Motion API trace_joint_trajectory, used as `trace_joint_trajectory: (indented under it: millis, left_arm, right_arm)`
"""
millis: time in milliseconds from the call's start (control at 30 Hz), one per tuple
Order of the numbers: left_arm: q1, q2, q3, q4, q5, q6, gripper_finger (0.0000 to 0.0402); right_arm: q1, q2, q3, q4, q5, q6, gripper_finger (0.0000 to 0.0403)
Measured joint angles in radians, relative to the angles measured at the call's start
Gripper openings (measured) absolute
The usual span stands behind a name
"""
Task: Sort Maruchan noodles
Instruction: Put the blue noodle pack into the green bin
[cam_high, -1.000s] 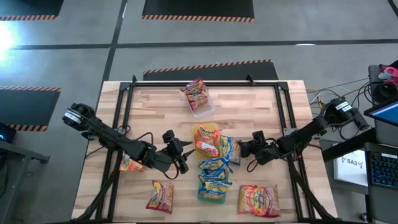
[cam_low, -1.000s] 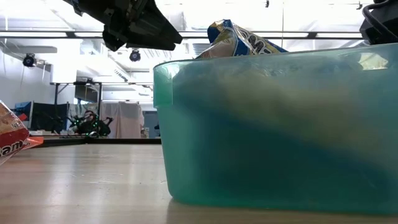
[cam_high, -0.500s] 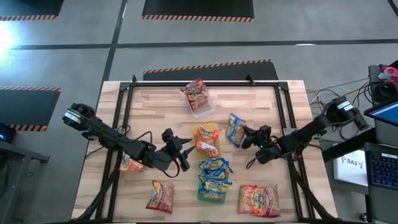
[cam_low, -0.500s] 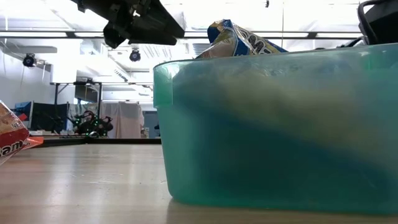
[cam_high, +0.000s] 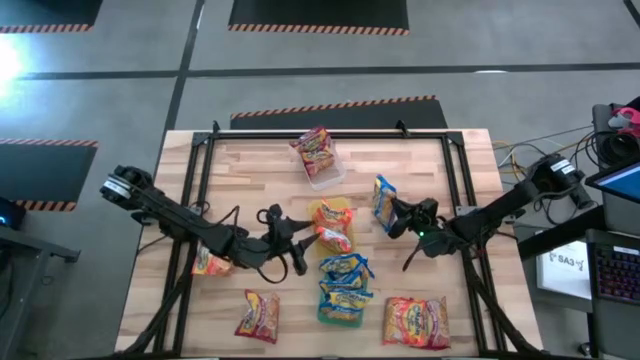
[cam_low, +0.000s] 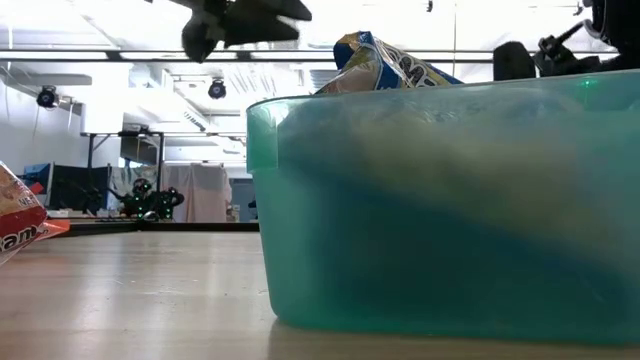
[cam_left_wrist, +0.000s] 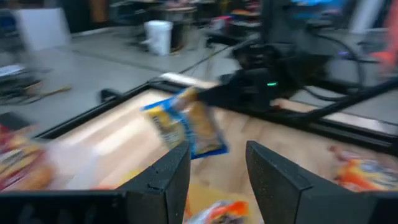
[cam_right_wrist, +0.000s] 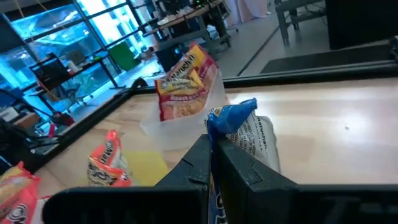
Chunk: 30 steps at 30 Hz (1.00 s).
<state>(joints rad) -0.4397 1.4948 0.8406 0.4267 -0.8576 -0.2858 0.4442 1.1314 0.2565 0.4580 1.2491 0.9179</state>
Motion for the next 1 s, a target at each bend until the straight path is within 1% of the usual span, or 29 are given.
trace_joint_trajectory:
  millis: [67, 167, 233, 367, 500, 567, 700, 833, 900, 1000]
  left_arm:
    - [0.003, 0.019, 0.000, 0.066, 0.076, 0.054, 0.0139]
    - [0.016, 0.071, 0.000, 0.189, 0.217, 0.111, 0.0139]
    - [0.027, 0.115, 0.000, 0.272, 0.273, 0.135, 0.0139]
    - [0.049, 0.199, 0.000, 0.399, 0.276, 0.179, 0.0139]
    - [0.071, 0.256, 0.000, 0.486, 0.276, 0.191, 0.0139]
    - [0.076, 0.277, 0.000, 0.533, 0.272, 0.217, 0.0139]
    - [0.075, 0.308, 0.000, 0.642, 0.227, 0.295, 0.0139]
    - [0.074, 0.323, -0.017, 0.719, 0.220, 0.326, 0.0139]
    - [0.074, 0.325, -0.052, 0.768, 0.219, 0.311, 0.0139]
    - [0.065, 0.325, -0.142, 0.922, 0.192, 0.281, 0.0139]
  right_arm:
    - [0.000, -0.010, 0.015, 0.001, 0.000, -0.045, 0.0008]
    - [0.000, -0.020, 0.052, 0.001, 0.000, -0.125, 0.0008]
    - [0.000, -0.025, 0.088, 0.002, 0.000, -0.196, 0.0008]
    - [0.000, -0.028, 0.180, 0.001, -0.004, -0.367, 0.0008]
    - [0.000, -0.028, 0.278, 0.000, -0.043, -0.525, 0.0008]
    - [0.000, -0.028, 0.326, 0.001, -0.087, -0.589, 0.0008]
    - [0.000, -0.028, 0.410, 0.000, -0.192, -0.683, 0.0008]
    - [0.000, -0.028, 0.468, -0.009, -0.298, -0.732, 0.0008]
    - [0.000, -0.028, 0.486, -0.013, -0.342, -0.746, 0.0008]
    - [0.000, -0.029, 0.496, -0.015, -0.378, -0.747, 0.0008]
